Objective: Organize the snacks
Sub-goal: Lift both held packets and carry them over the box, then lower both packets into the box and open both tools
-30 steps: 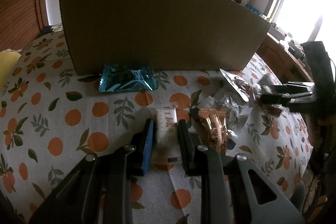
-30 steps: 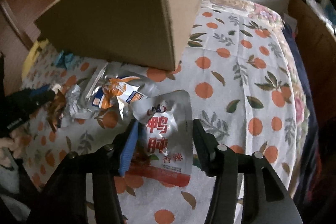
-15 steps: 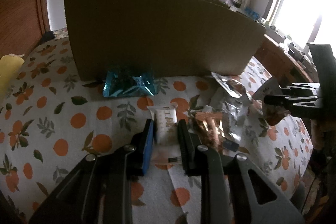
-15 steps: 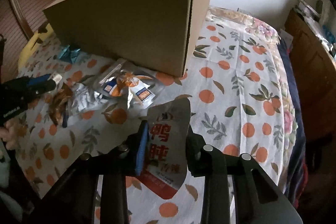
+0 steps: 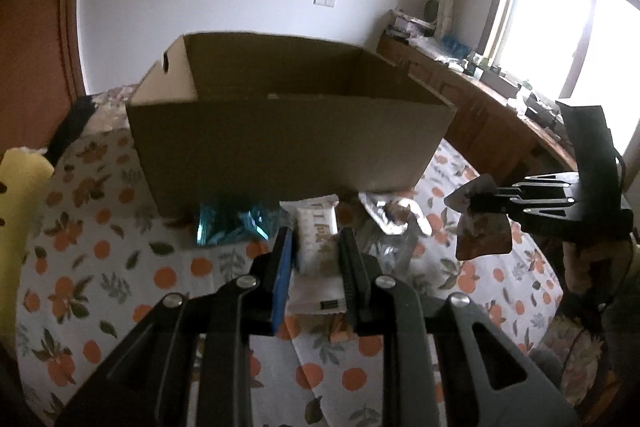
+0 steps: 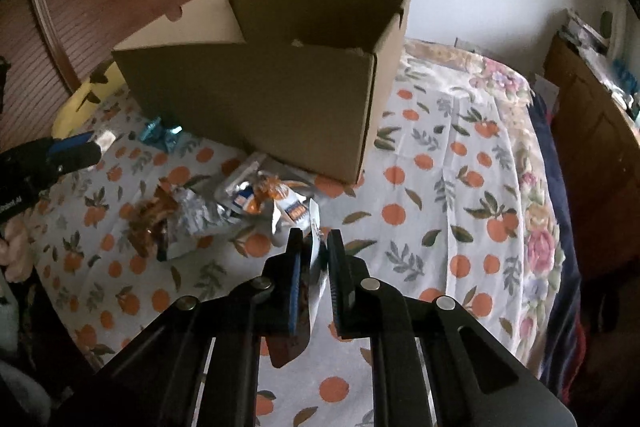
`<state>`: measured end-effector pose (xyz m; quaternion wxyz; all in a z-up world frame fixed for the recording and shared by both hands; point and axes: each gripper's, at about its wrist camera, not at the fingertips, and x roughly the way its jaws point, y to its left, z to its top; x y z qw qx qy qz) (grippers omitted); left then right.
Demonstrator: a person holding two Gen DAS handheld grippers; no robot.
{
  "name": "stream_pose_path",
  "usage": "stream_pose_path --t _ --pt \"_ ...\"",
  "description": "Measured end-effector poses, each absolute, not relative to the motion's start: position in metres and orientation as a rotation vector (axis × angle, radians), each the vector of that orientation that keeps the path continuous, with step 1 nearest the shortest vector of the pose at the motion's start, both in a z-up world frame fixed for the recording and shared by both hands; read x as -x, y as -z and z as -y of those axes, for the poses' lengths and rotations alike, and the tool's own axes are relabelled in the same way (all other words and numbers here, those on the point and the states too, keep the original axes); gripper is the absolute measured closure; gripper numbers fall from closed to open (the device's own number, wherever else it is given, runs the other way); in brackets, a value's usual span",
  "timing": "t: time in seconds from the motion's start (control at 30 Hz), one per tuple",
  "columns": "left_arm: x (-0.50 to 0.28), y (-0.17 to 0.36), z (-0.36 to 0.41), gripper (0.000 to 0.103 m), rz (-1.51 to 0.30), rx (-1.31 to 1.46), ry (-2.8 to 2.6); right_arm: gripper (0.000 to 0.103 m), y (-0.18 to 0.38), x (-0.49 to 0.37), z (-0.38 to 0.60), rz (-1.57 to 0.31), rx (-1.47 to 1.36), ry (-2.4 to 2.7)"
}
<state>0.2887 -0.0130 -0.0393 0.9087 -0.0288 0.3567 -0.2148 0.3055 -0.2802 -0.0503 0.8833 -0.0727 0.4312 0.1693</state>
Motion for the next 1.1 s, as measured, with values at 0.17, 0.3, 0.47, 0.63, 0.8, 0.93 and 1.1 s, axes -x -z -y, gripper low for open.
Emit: stream_pose_path --t 0.17,0.3,0.47,0.63,0.8,0.93,1.1 --pt "-0.299 0.016 0.014 0.082 -0.695 0.03 0.444 0.093 0.023 -0.309 0.277 -0.846 0.159 -0.367" --pt "-0.313 -0.003 0.013 0.082 -0.663 0.016 0.447 0.093 -0.005 -0.315 0.271 -0.793 0.171 -0.387" --pt "-0.339 -0.025 0.014 0.082 -0.628 -0.009 0.441 0.093 -0.037 -0.329 0.264 -0.73 0.172 -0.407" --pt "-0.369 -0.036 0.013 0.082 -0.606 -0.038 0.42 0.093 -0.065 -0.354 0.251 -0.66 0.162 -0.423" --pt "-0.399 -0.033 0.008 0.082 -0.618 -0.034 0.394 0.093 -0.069 -0.382 0.233 -0.631 0.148 -0.443" --pt "-0.419 -0.027 0.006 0.082 -0.632 -0.047 0.371 0.093 -0.061 -0.401 0.223 -0.629 0.134 -0.448" --pt "-0.441 -0.016 0.009 0.082 -0.661 -0.042 0.356 0.093 -0.04 -0.427 0.217 -0.65 0.108 -0.417"
